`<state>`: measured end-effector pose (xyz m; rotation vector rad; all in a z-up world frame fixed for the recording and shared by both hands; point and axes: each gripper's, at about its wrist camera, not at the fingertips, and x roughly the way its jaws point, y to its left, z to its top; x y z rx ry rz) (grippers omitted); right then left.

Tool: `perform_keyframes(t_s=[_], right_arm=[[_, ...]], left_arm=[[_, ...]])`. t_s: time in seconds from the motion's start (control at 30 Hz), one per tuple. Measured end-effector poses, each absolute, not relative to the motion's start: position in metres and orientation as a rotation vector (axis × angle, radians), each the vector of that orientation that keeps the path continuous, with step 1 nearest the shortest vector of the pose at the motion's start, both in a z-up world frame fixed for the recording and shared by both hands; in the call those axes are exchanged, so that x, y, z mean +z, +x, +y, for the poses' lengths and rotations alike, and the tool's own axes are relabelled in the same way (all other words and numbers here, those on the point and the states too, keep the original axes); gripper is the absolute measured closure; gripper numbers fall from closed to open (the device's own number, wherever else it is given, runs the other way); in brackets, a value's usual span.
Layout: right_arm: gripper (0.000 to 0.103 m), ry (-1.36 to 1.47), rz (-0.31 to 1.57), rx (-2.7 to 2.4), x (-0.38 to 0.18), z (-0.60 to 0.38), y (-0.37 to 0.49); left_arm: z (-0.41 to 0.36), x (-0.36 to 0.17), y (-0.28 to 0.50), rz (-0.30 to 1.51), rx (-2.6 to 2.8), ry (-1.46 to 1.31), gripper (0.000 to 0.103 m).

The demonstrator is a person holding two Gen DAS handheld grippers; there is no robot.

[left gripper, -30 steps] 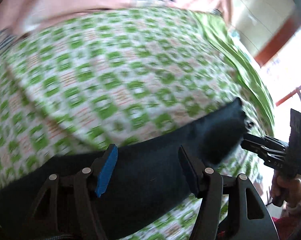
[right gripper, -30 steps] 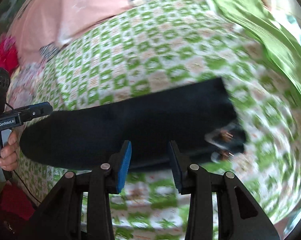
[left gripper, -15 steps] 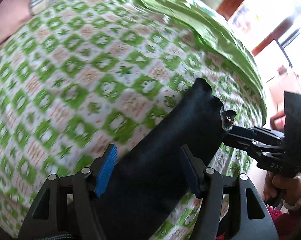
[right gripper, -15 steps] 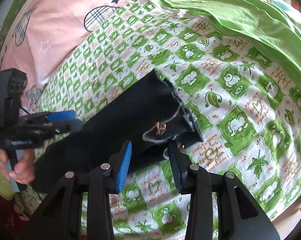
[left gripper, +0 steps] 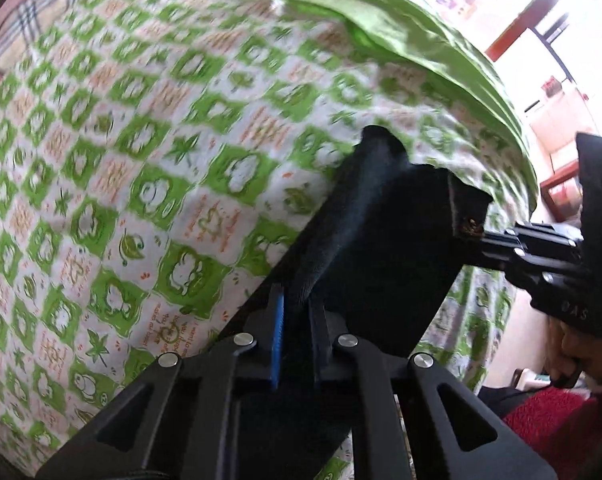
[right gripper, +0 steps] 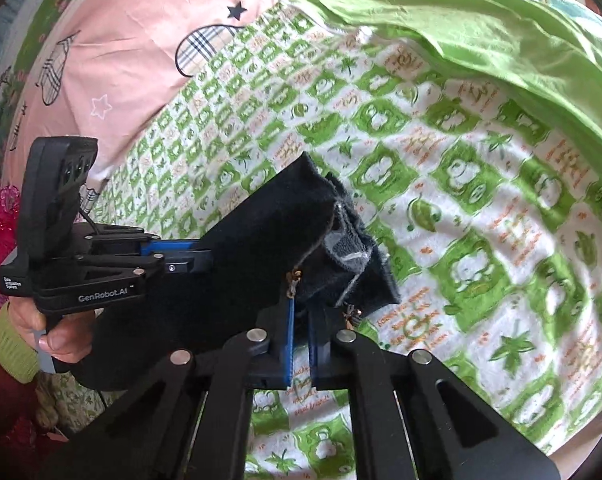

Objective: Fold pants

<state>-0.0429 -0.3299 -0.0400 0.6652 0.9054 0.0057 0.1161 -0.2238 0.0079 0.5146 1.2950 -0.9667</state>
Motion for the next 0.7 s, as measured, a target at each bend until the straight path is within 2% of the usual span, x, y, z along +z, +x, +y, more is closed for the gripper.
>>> perform_keyframes(t_s=[0.07,0.13,0.2,0.27,0.3,0.33,0.7], right_arm=[[0.096,0.694,0.940,0.008,-0.050,-0.334,-0.041],[0.092,0.736,0.971,-0.011,-0.057,-0.338,-0.042],[0.086,0.761,0.958,-0.013,-0.055,-0.341,-0.048],[0.078,0.745,0.937,-0.031,-0.050,-0.343,-0.055],[0.070,0.752,0.928,-0.034,-0.049,-0.344,-0.058],[0.065,0.766,0.920,-0.032,-0.049,-0.345,-0.059],[0.064,0.860,0.912,0.036,-0.077,-0.342,-0.057]], left_arm=[[-0.227,0.005,0.115,1.295,-0.960,0.540,0.093],[-0.231,-0.002,0.116,1.314,-0.935,0.563,0.086],[-0.231,-0.004,0.119,1.336,-0.933,0.547,0.083],[-0.235,-0.001,0.120,1.335,-0.952,0.524,0.069],[-0.236,0.000,0.122,1.332,-0.956,0.521,0.058],[-0.238,0.001,0.123,1.327,-0.957,0.520,0.055],[-0.283,-0.025,0.144,1.431,-1.028,0.487,0.056]])
